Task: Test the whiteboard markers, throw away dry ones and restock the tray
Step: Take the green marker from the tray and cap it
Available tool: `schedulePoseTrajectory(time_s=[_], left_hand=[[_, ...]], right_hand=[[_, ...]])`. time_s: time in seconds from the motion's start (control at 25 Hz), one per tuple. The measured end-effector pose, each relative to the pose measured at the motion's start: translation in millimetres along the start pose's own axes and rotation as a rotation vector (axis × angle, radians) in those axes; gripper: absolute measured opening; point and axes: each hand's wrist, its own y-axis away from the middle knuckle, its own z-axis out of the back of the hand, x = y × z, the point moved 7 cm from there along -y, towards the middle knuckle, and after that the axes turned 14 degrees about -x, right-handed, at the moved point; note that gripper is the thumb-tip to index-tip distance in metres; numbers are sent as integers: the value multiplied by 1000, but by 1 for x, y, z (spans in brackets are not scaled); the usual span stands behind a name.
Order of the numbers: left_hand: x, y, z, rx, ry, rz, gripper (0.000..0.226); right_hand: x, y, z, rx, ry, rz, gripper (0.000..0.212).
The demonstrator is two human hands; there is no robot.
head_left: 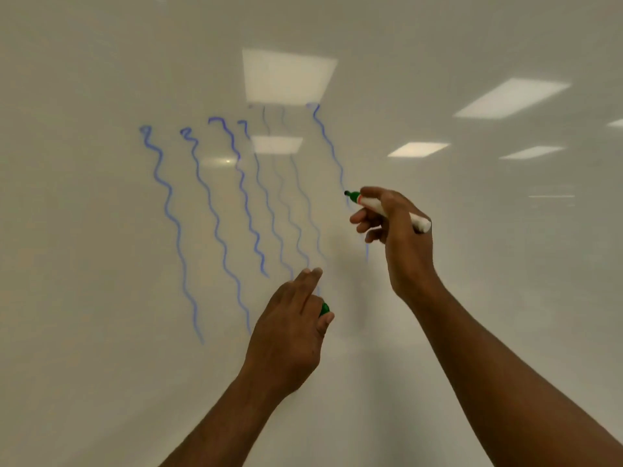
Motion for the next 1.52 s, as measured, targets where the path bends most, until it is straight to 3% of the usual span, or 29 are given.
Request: schedulePoseTrajectory(time_s=[0.12,0.24,0.48,0.64,1.04,1.36,1.52], left_hand=[[-4,9,-6,-51,-41,-47,29],[-7,31,-15,-132,-106,-143,26],[0,40,-28,-241,-202,-198,28],[-2,42,-30,-243,-225,-201,28],[-5,42,-25,-209,-173,-132,30],[-8,43,-24,-143,-156,-79,43],[-9,45,-24,-149,-147,-71,38]], right_hand=[[18,-57,-3,-70,53,46,13],[32,-100,-13,-125,122,113,16],[42,-143,-46,-57,224,252,12],[39,-148,-43,-94,228,274,12],[5,-97,13,-155,227,148,8],[-54,-37,77,-301,201,-52,6],[-76,-1,104,-347,219,-129,6]])
